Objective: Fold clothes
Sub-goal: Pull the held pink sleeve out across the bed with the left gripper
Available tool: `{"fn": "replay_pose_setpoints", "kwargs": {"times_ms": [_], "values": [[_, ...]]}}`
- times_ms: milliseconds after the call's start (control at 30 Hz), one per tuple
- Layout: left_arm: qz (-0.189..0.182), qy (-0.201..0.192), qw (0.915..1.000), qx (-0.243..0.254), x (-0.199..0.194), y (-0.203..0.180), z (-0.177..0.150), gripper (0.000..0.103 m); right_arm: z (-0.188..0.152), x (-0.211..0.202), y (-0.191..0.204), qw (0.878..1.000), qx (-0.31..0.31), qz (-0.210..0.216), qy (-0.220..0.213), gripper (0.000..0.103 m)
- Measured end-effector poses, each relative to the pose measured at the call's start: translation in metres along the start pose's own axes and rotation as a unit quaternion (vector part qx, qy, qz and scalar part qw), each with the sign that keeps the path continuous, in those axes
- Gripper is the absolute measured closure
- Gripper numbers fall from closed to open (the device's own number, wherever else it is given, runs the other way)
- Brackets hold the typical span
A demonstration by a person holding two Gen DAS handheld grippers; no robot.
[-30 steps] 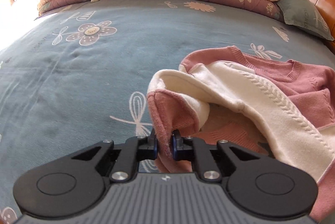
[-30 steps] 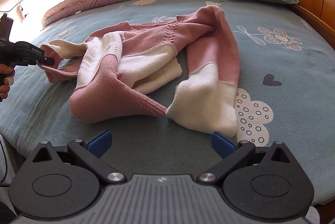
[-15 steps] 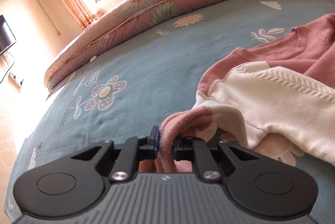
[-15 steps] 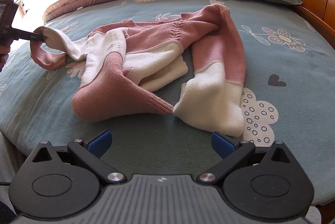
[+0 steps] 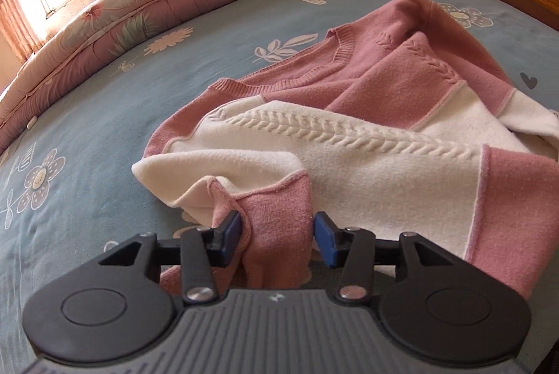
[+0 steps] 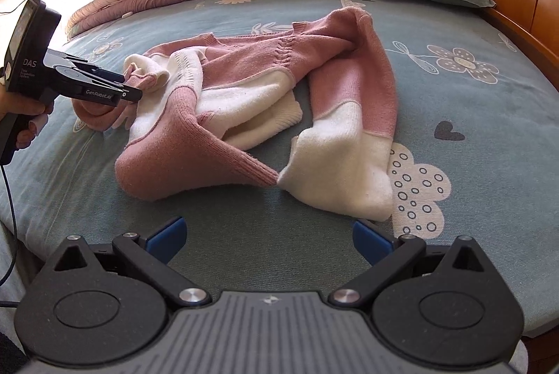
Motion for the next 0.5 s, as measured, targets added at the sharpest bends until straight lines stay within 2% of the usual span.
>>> {"fn": "replay_pose_setpoints", "kwargs": {"times_ms": [67, 167, 300, 500], "values": [[-0.007, -0.002, 0.9997, -0.023, -0.016, 0.009, -0.010, 0.053, 0.000, 0.001, 0.002, 1.000, 0.000, 0.005, 0.000, 0.000], [-0.012, -0.004, 0.9982, -0.059, -0.036, 0.026, -0.025, 0.043, -0.001, 0.002, 0.007, 1.000, -0.003, 0.013, 0.001, 0.000], [-0.028, -0.004, 0.9931, -0.114, -0.055, 0.050, -0.050, 0.039, -0.002, 0.004, 0.011, 1.000, -0.007, 0.017, 0.004, 0.000], [-0.005, -0.007, 0.9856, -0.169, -0.050, 0.082, -0.073, 0.037, -0.001, 0.002, 0.014, 1.000, -0.013, 0.015, 0.005, 0.000]]}}
Point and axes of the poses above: each gripper's, at about its wrist camera, not at the fingertips, and x roughly the way its jaws point, y to its left, z to its top, the point moved 8 cm from there along x, roughly the way its jaws point, and after that the axes turned 1 degree about -x, right-handed, at the moved point
